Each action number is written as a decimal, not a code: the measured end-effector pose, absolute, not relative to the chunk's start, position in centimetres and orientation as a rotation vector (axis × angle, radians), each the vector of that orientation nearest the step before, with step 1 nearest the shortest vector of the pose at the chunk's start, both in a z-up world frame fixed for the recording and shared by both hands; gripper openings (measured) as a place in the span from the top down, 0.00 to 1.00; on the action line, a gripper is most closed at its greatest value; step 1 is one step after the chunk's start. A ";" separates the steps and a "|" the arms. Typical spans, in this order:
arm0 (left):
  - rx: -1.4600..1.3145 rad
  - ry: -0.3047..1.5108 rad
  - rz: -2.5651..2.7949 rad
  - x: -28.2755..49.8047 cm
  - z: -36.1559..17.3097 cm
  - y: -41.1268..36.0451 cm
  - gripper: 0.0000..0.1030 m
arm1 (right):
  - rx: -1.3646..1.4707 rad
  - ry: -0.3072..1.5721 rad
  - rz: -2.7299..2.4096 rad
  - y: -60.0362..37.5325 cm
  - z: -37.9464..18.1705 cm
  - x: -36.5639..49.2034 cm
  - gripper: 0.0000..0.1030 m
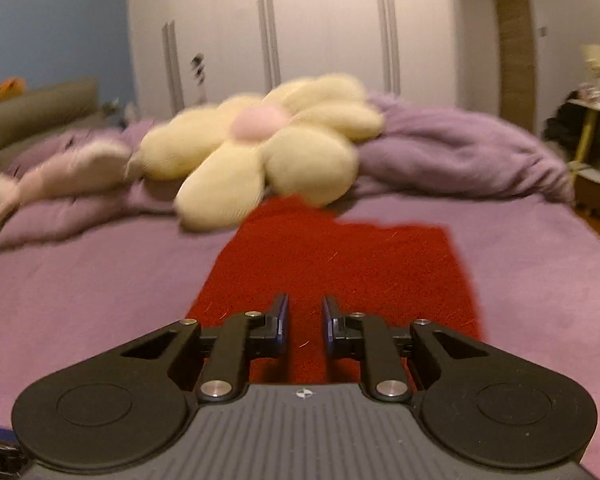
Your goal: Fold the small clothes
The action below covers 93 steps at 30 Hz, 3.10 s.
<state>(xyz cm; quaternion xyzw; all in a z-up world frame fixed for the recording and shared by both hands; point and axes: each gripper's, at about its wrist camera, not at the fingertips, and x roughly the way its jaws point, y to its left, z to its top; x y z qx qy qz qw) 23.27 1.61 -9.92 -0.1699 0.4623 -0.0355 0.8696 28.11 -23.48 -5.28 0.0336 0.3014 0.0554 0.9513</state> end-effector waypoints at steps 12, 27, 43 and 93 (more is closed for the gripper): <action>-0.270 0.963 -0.065 24.7 -9.1 -0.1 0.07 | 0.016 0.634 0.072 -25.1 -5.8 26.8 0.83; -0.396 0.890 -0.309 30.6 -7.3 -2.4 0.05 | 0.201 0.772 -0.004 -33.2 -7.3 30.7 0.41; -0.820 0.991 -0.560 40.8 -14.5 -1.9 0.12 | 0.999 0.869 0.305 -42.3 -15.3 32.6 0.20; -0.378 0.936 0.039 37.1 -8.7 3.2 0.18 | 0.188 0.950 0.155 -16.8 -6.0 35.4 0.88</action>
